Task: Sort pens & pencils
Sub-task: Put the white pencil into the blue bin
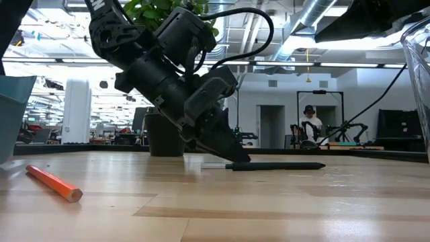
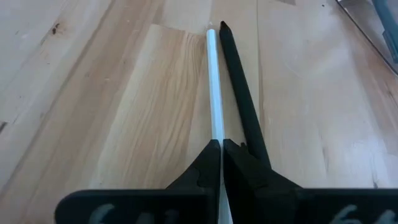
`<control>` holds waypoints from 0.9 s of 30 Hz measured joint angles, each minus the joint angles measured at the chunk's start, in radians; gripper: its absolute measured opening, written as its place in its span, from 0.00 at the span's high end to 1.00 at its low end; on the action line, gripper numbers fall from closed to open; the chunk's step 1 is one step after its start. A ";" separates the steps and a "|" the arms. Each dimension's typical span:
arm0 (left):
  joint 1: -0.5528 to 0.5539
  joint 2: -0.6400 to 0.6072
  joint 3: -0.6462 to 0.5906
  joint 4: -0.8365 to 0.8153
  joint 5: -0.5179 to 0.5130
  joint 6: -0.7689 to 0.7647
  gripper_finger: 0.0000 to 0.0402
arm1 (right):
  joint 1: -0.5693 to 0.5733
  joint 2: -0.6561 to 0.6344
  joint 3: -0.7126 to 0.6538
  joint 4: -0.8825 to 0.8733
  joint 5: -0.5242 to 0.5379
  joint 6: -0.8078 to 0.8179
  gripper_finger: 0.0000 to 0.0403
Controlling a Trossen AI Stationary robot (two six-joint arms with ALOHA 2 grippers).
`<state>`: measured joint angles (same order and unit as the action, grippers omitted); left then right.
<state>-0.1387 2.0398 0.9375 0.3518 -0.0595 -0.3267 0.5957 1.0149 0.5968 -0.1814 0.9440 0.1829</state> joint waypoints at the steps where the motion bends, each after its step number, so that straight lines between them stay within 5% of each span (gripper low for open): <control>1: 0.000 0.000 0.000 0.001 0.000 0.000 1.00 | 0.000 0.000 0.000 0.000 0.000 0.000 0.81; 15: 0.000 0.004 -0.003 -0.001 0.011 0.004 0.83 | 0.000 0.000 0.000 0.002 0.000 0.001 0.81; 27: 0.000 0.018 -0.002 0.004 0.007 0.008 0.93 | 0.000 0.000 0.000 0.003 0.000 0.002 0.81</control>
<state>-0.1387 2.0576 0.9351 0.3560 -0.0521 -0.3185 0.5957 1.0149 0.5968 -0.1788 0.9436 0.1844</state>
